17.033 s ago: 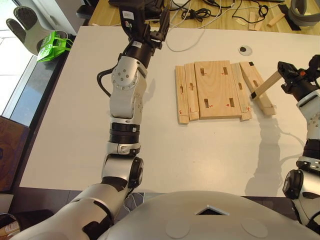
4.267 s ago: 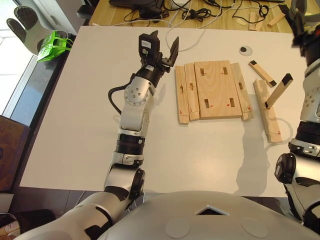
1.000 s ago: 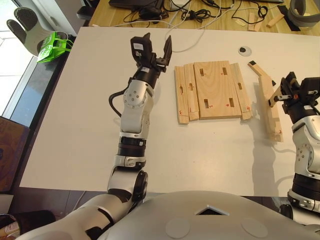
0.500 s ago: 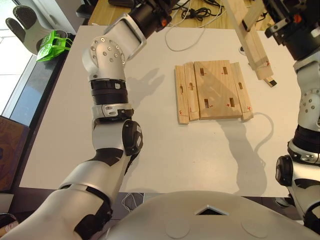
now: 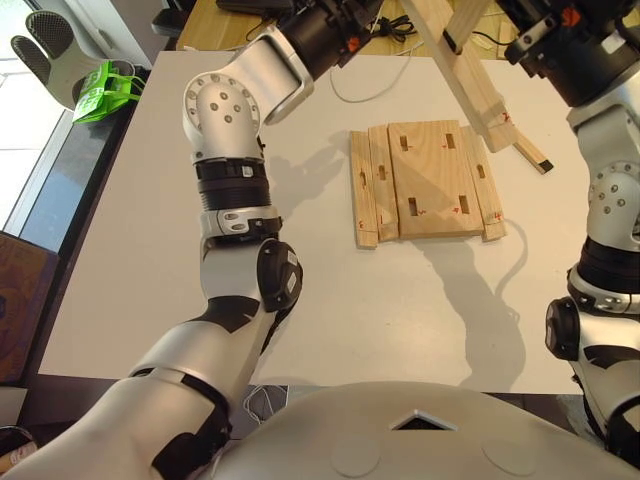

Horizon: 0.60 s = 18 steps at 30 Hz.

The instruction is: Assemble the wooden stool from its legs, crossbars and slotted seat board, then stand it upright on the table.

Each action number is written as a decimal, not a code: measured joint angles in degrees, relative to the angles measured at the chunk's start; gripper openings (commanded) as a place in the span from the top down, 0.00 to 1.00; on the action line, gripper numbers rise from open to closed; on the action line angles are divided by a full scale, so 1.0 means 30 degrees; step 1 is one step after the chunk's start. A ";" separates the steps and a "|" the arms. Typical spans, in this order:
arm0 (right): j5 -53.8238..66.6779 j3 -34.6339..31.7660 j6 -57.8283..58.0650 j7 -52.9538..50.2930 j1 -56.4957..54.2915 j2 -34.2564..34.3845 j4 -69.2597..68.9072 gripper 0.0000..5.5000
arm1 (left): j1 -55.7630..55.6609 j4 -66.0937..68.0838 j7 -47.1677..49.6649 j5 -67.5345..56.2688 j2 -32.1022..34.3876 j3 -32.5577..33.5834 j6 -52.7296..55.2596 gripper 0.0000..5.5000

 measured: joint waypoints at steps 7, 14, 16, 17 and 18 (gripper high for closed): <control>0.0056 0.0571 0.0170 -0.0046 -0.0074 0.0426 -0.0409 0.93 | 0.0061 -0.0322 0.0741 -0.0010 -0.0515 0.0056 -0.0184 0.40; 0.0063 0.0788 0.0291 -0.0039 -0.0142 0.0455 -0.0538 0.93 | 0.0299 -0.0561 0.0964 0.0028 -0.0468 0.0033 -0.0333 0.54; 0.0089 0.0797 0.0314 -0.0027 -0.0144 0.0461 -0.0560 0.93 | 0.0397 -0.0649 0.1070 0.0027 -0.0481 0.0038 -0.0355 0.58; 0.0133 0.0805 0.0337 -0.0030 -0.0144 0.0459 -0.0559 0.93 | 0.0416 -0.0693 0.1181 0.0027 -0.0503 0.0041 -0.0356 0.60; 0.0149 0.0864 0.0345 -0.0030 -0.0144 0.0458 -0.0569 0.93 | 0.0416 -0.0787 0.1287 0.0024 -0.0566 0.0049 -0.0365 0.63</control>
